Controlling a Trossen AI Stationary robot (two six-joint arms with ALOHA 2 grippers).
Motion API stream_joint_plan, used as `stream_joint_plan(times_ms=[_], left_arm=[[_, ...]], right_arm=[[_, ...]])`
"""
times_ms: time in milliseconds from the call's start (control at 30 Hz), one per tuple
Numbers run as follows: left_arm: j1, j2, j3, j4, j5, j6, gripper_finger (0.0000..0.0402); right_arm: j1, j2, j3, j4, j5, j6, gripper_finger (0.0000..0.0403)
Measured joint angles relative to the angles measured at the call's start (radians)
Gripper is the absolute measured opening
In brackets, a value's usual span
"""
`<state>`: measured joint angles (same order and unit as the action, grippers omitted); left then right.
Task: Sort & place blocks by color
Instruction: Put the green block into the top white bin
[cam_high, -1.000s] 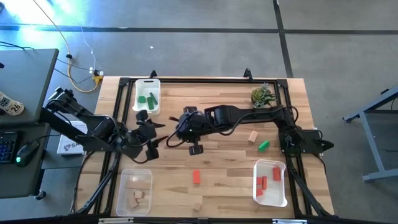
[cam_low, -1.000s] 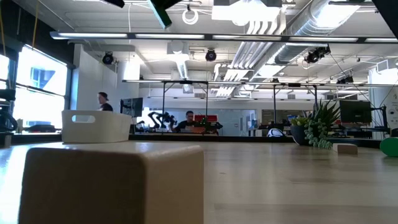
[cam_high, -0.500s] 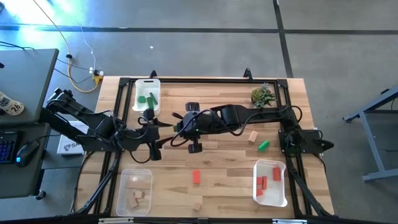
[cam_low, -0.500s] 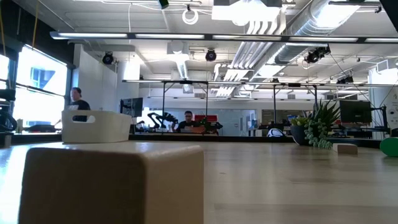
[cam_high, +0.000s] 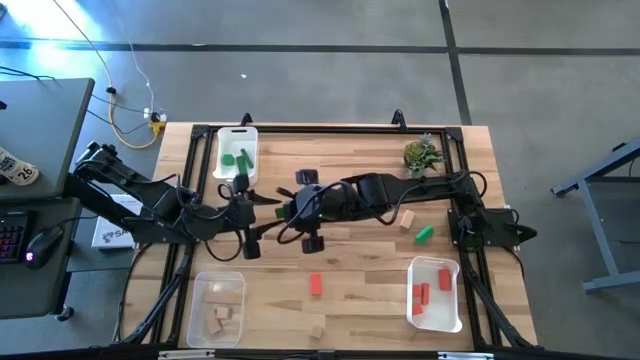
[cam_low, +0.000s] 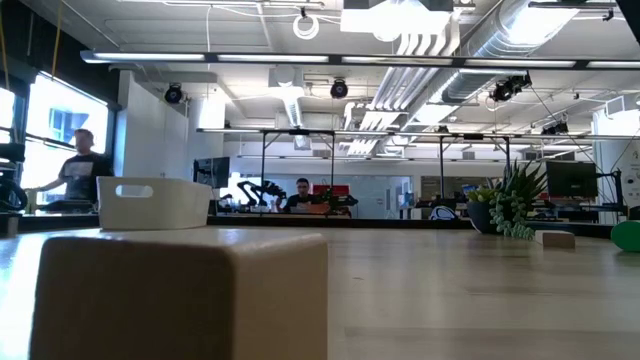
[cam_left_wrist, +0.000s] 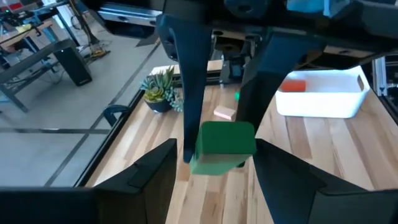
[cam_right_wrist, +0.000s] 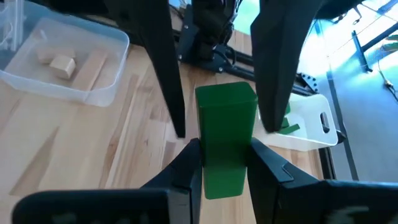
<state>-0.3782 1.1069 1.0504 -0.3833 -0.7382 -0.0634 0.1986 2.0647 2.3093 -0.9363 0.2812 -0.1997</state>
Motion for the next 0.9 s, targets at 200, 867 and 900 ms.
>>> stream_joint_plan(times_ms=[200,867,900], left_arm=[[0.000,0.000,0.000,0.030,0.002,0.024,0.0196],[0.000,0.000,0.000,0.043,-0.010,0.128,0.0082],[0.000,0.000,0.000,0.043,-0.013,0.134,0.0075]], right_arm=[[0.000,0.000,0.000,0.025,-0.001,0.000,0.0071],[0.000,0.002,0.000,0.024,0.000,0.001,0.0071],[0.000,0.002,0.000,0.024,0.001,0.002,0.0071]])
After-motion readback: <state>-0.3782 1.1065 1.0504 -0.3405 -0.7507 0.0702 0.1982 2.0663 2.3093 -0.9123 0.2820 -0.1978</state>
